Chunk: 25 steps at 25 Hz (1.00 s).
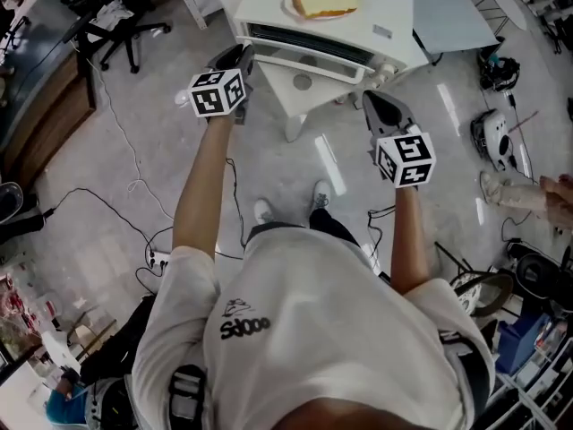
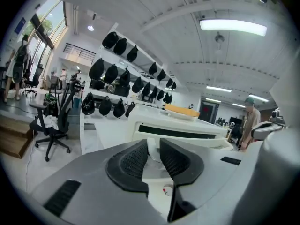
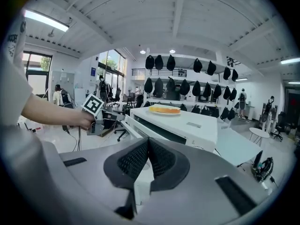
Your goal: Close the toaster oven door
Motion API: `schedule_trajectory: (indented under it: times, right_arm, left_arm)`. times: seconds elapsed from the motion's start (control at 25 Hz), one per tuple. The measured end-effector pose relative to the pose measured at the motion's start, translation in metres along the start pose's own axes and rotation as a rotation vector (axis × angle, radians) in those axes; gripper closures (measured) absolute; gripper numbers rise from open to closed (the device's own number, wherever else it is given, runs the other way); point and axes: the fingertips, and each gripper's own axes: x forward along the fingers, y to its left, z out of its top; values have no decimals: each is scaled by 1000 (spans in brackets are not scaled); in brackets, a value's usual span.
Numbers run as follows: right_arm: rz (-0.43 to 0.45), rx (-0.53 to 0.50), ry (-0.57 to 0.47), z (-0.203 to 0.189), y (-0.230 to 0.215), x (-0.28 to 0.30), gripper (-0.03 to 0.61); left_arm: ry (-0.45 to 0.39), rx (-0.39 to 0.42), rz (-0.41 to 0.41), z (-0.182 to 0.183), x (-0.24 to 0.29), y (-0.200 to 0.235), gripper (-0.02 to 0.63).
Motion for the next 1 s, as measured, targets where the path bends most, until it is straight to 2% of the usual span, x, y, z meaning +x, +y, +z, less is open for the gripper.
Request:
schedule_trajectory:
  times: [0.4, 0.64, 0.8, 0.92, 1.0]
  right_arm:
    - [-17, 16, 6, -2, -25, 1, 581]
    - [-34, 49, -1, -3, -32, 5, 580]
    - [-36, 48, -8, 0, -34, 3, 580]
    - [-33, 26, -24, 9, -33, 2, 581]
    - [-26, 13, -45, 19, -29, 0, 581]
  left_arm:
    - [-22, 10, 2, 24, 33, 1, 520]
    - [-82, -43, -20, 26, 33, 2, 518]
    - [-76, 37, -41, 27, 32, -1, 515]
    - [-47, 146, -18, 30, 25, -5, 517]
    - [-59, 202, -33, 33, 11, -13, 522]
